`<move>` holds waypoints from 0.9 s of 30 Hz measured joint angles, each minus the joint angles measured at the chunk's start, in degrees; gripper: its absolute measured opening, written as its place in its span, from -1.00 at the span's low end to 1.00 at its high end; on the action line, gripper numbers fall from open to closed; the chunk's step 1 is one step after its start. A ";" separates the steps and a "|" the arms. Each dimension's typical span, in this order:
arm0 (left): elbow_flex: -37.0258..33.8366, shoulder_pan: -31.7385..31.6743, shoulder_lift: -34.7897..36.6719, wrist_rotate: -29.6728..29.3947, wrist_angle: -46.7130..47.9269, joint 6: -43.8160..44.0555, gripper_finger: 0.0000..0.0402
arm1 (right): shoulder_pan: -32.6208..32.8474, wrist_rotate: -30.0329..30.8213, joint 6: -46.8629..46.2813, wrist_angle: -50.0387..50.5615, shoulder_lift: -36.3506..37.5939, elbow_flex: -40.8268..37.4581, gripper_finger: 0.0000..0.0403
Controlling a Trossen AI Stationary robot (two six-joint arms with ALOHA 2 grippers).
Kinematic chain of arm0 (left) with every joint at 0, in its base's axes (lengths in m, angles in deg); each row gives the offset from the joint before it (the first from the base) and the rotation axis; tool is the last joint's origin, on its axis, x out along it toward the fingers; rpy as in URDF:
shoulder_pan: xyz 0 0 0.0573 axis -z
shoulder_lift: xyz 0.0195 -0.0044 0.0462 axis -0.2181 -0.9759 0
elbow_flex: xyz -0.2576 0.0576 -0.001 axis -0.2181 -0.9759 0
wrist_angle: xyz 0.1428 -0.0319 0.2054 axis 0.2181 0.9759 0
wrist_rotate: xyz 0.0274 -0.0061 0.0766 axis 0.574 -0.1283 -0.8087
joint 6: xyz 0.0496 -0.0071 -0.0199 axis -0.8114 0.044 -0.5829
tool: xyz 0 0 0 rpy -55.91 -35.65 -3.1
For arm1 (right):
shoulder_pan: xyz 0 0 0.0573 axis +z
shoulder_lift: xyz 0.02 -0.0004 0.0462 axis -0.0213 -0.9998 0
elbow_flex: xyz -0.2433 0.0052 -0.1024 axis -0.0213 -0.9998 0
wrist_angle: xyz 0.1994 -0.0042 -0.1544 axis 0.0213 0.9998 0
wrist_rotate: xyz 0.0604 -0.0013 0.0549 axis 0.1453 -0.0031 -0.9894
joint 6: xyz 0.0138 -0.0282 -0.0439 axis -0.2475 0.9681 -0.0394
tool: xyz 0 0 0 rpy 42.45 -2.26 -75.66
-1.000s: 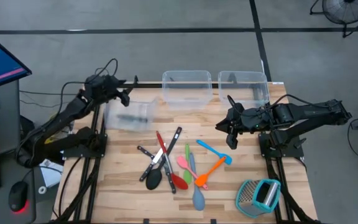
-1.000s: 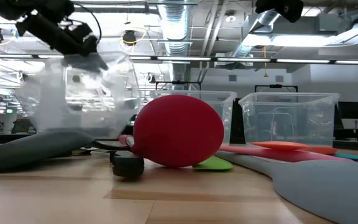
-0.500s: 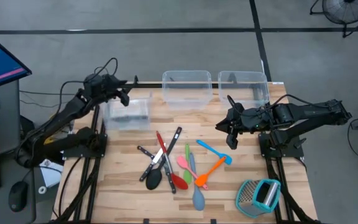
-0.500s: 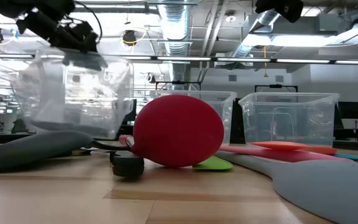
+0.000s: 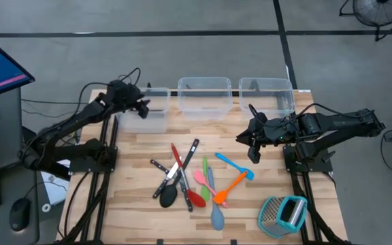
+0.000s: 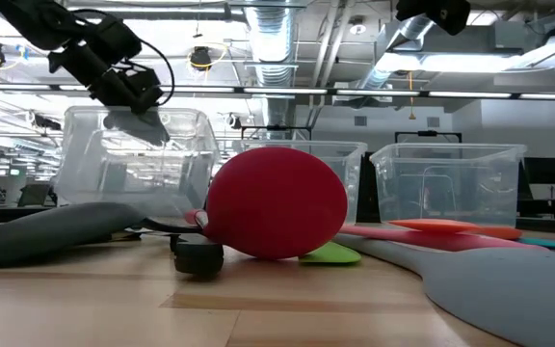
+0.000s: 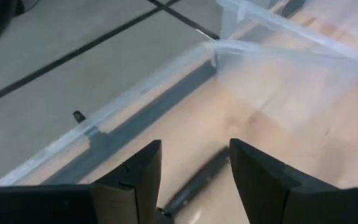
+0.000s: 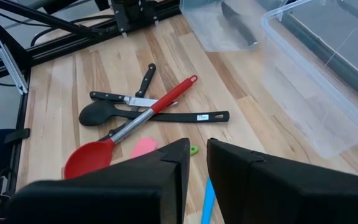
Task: Pick & Place Kitchen Items
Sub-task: Put the red serving spoon into the top middle transparent bin
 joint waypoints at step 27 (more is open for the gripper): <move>-0.07 2.99 3.19 -0.01 2.24 0.17 0.36 | -0.37 0.02 -0.11 0.28 0.00 -0.02 -0.73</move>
